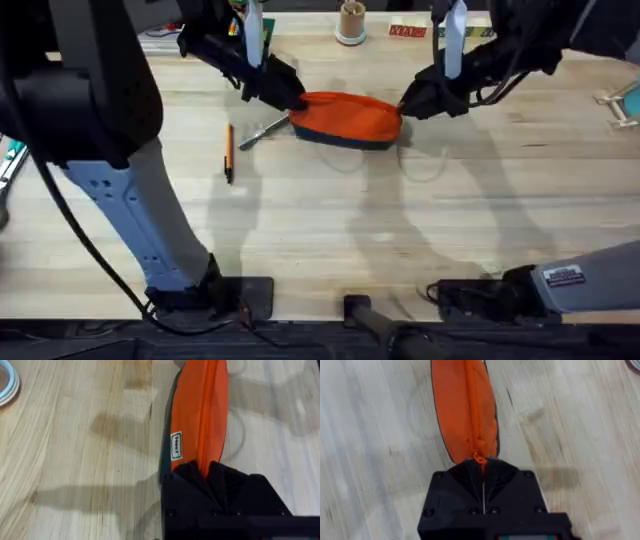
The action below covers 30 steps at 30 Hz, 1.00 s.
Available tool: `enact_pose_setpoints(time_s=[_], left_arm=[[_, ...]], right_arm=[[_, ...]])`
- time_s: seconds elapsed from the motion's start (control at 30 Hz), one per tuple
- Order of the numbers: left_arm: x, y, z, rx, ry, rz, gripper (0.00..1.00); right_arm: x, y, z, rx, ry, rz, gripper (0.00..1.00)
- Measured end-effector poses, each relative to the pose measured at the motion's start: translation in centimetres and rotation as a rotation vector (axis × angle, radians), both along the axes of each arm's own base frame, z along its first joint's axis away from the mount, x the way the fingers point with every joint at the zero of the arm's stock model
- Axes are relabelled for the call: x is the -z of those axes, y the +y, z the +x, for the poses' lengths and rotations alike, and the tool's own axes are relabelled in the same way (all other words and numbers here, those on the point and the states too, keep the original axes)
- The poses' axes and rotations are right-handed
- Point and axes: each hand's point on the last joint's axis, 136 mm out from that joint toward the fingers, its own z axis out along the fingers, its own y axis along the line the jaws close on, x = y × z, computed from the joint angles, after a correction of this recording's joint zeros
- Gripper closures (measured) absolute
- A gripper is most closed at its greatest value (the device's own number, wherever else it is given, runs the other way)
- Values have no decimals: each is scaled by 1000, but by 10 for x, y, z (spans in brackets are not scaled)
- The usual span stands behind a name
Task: Unzip the bag, pick up the pens from the table one at a time and place them inside, then zip the bag closed.
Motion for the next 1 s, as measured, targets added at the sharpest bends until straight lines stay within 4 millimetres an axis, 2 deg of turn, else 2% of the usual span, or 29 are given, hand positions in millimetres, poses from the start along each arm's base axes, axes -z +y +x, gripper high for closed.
enact_pose_setpoints(time_s=[0.5,1.0], left_arm=[[0,2,0,-2,1,4,958],[1,3,1,-6,0,5,958]], right_arm=[[-3,21,-4,-61,-32,-18,971],[-14,58,6,-147,-162,7,971]])
